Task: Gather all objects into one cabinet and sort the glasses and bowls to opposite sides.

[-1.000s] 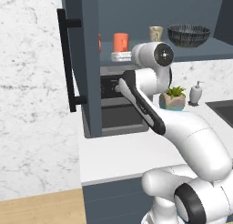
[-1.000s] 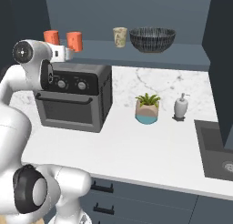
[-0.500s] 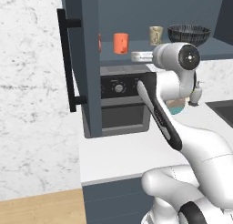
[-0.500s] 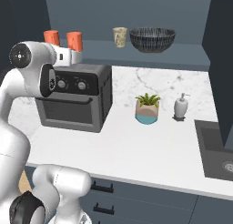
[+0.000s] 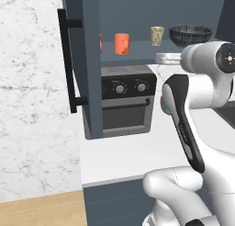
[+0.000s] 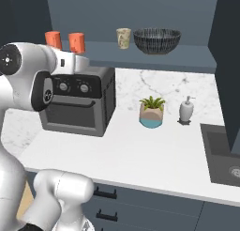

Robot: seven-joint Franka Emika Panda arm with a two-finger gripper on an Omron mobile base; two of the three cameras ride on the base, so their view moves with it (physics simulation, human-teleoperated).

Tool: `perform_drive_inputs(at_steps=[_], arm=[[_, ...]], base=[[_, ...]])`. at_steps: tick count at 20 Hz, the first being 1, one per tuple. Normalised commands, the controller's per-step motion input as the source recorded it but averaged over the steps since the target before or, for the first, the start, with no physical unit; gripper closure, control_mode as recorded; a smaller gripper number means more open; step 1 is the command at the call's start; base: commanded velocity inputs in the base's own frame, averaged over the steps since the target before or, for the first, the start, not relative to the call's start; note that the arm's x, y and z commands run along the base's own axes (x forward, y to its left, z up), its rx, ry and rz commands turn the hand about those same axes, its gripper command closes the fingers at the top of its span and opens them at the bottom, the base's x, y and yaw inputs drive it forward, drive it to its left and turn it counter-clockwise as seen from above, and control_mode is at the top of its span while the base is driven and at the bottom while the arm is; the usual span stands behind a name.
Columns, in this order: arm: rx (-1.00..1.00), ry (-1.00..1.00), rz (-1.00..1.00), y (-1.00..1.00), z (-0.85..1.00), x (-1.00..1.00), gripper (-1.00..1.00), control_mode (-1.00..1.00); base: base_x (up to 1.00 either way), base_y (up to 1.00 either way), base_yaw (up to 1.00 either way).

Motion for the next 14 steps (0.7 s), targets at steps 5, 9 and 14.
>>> perform_drive_inputs(at_steps=[5, 9, 14], arm=[[0.00, 0.02, -0.01, -0.03, 0.16, -0.82, -1.00, -1.00], [0.00, 0.04, -0.01, -0.16, 0.16, -0.36, -1.00, -1.00], [0.00, 0.02, -0.01, -0.39, 0.02, -0.02, -1.00, -1.00]], base=[[0.00, 0.00, 0.00], [0.00, 0.00, 0.00], [0.00, 0.00, 0.00]])
